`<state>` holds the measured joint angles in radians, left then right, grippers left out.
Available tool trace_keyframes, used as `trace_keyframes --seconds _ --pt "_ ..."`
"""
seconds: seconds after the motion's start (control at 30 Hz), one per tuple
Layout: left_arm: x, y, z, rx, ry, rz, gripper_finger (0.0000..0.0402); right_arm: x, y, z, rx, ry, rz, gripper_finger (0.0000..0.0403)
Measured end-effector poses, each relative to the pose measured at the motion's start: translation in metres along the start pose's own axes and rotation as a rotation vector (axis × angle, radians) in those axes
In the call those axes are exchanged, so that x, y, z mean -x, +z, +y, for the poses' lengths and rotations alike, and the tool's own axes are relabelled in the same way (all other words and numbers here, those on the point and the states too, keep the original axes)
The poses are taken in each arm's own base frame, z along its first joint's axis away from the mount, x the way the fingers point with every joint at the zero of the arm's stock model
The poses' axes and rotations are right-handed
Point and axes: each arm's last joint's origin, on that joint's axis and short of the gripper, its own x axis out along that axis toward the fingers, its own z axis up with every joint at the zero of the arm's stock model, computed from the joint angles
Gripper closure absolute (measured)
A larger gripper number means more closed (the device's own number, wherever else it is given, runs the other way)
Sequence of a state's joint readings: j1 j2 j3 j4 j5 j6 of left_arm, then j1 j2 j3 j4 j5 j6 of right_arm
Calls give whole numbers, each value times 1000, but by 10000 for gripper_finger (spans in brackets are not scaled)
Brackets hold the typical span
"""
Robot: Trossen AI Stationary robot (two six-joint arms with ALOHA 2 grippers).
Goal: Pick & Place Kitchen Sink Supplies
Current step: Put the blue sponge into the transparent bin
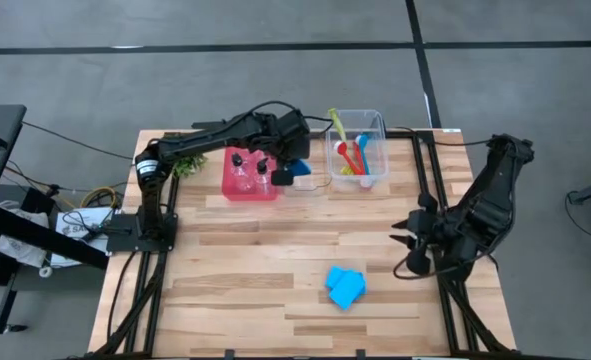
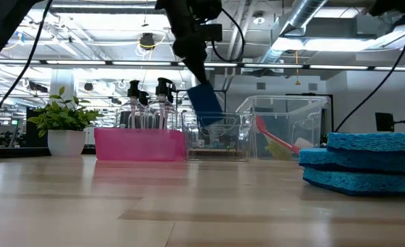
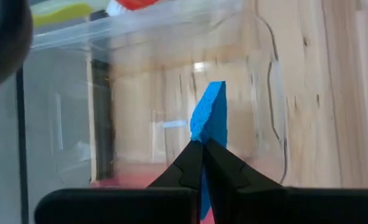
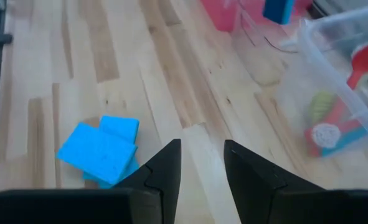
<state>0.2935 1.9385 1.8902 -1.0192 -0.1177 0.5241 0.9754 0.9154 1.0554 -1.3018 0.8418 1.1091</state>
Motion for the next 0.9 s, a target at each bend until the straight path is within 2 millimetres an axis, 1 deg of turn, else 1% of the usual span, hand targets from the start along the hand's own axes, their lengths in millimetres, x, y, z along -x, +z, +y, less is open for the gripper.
trace_keyframes --seconds 0.17,0.33,0.57,0.9 --pt "-15 -9 -8 -29 -39 55 392 -3 3 -1 -69 -22 -3 288" --pt "-31 -19 -20 -45 -75 113 391 -6 6 -3 -99 -45 -7 288" --pt "-33 -15 -31 -68 -86 107 379 -8 7 -5 -111 -61 -7 288" --pt "-33 -11 -29 -67 -43 78 346 -9 8 -4 -117 -61 -8 288"
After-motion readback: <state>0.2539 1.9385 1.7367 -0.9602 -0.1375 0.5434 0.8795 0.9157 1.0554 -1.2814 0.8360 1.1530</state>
